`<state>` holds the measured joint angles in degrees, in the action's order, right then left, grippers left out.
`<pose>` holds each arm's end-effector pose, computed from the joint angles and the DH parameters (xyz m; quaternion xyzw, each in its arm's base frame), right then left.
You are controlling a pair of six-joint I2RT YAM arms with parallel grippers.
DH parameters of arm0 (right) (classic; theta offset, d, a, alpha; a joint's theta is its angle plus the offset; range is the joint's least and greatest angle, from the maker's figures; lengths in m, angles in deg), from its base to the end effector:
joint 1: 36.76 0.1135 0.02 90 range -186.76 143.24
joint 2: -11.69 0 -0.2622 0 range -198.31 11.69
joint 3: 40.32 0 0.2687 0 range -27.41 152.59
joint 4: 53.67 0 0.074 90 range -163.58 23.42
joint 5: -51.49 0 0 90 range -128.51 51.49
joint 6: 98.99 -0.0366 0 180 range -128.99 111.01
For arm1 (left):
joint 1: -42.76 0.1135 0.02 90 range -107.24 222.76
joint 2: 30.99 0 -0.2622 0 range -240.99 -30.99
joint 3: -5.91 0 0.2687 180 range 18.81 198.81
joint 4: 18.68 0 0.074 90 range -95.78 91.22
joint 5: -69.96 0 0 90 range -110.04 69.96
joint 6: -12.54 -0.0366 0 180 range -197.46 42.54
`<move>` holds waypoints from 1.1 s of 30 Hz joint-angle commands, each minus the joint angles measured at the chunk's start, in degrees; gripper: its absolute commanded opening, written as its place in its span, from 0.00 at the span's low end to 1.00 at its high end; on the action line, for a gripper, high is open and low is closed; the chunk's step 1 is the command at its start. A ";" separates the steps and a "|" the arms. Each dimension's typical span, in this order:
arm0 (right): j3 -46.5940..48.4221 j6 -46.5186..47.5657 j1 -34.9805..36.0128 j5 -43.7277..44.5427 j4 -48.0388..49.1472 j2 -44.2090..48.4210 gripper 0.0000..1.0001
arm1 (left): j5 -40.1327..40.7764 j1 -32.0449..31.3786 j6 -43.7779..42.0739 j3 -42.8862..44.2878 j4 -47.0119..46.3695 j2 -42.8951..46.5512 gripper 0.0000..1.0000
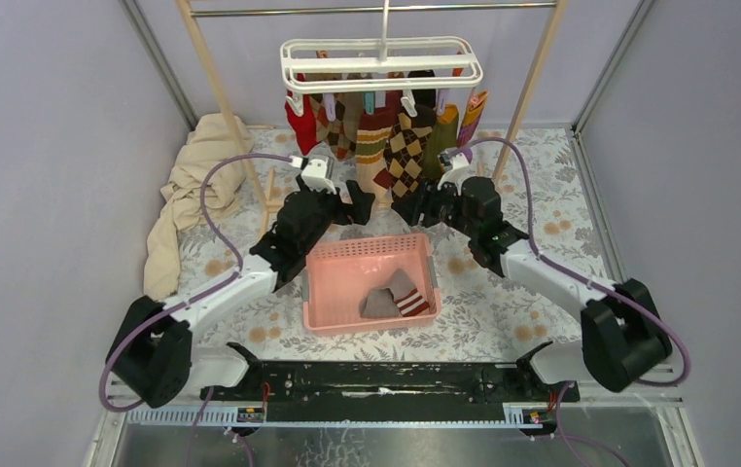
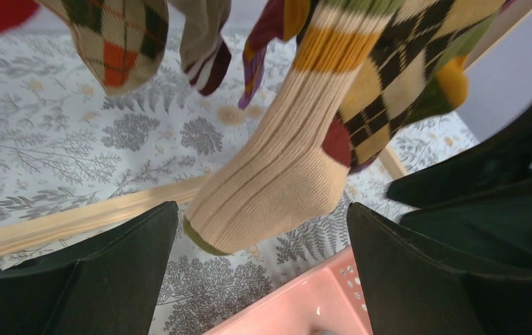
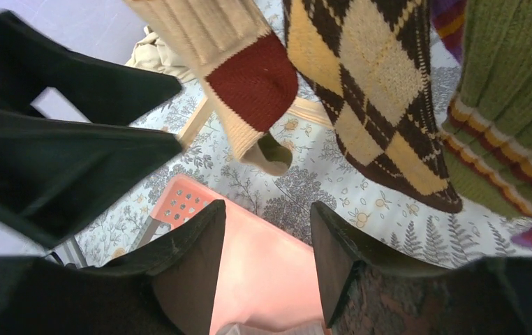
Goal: Remove the socks clipped to the hanger
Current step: Remove the sock from the hanger.
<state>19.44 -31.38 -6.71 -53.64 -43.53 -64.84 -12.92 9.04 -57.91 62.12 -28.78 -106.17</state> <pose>0.2764 0.1709 0.2783 -0.1368 0.7328 0.3795 0.5480 0.2654 -0.1717 0.2626 0.0534 0.7574 -0.2488 0.6013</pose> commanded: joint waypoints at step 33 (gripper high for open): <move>7.51 -3.66 2.48 5.08 17.56 -17.15 0.95 | 5.79 -0.34 -0.57 -0.60 16.77 17.32 0.99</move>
<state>26.21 -37.59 -4.75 -51.74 -25.74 -83.15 -7.98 9.00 -57.91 60.83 -11.69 -89.69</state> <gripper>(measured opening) 0.906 0.986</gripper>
